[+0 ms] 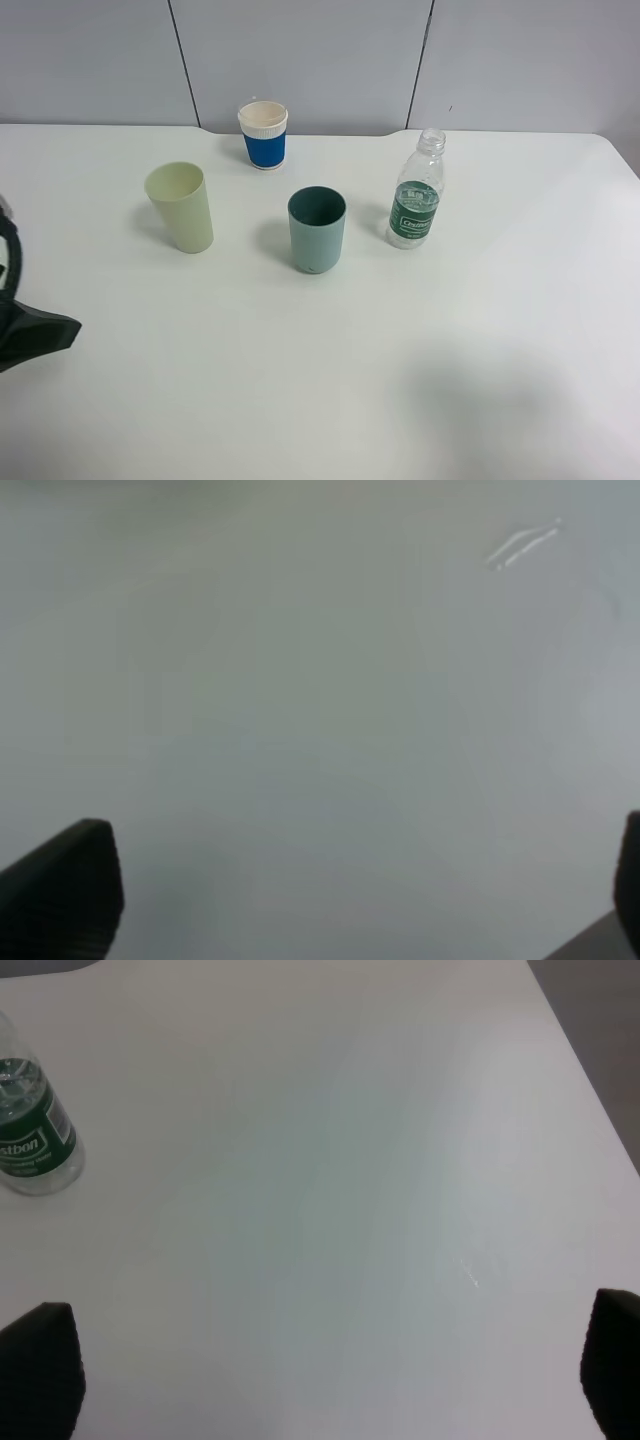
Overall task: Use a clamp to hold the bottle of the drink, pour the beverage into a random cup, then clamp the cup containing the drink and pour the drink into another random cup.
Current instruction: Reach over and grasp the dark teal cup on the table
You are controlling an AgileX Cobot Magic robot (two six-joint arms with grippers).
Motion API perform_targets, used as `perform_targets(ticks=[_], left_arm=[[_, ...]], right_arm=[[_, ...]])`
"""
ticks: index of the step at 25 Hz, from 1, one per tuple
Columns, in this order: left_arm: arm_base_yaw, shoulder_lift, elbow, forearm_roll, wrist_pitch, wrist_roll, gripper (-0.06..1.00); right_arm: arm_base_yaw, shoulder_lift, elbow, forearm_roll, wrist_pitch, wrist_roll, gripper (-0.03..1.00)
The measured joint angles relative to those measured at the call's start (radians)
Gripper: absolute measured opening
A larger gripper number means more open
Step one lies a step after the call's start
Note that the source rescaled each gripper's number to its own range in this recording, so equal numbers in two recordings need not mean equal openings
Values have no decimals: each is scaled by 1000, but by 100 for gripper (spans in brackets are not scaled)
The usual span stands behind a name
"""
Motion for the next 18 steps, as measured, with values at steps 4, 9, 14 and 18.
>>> perform_targets(ticks=[4,9,14,18], left_arm=[[-67,108,40,-14,-108,-76,100],[-152,241,56,-22,-264,-143,100],[-241,367,62,-21,-439,-146,100],[-304,479,63,-21,-598,-125,100]], right_arm=[[0,0,0,0,0,0,100],[0,0,0,0,0,0,100],[0,0,0,0,0,0,100],[0,0,0,0,0,0,100]])
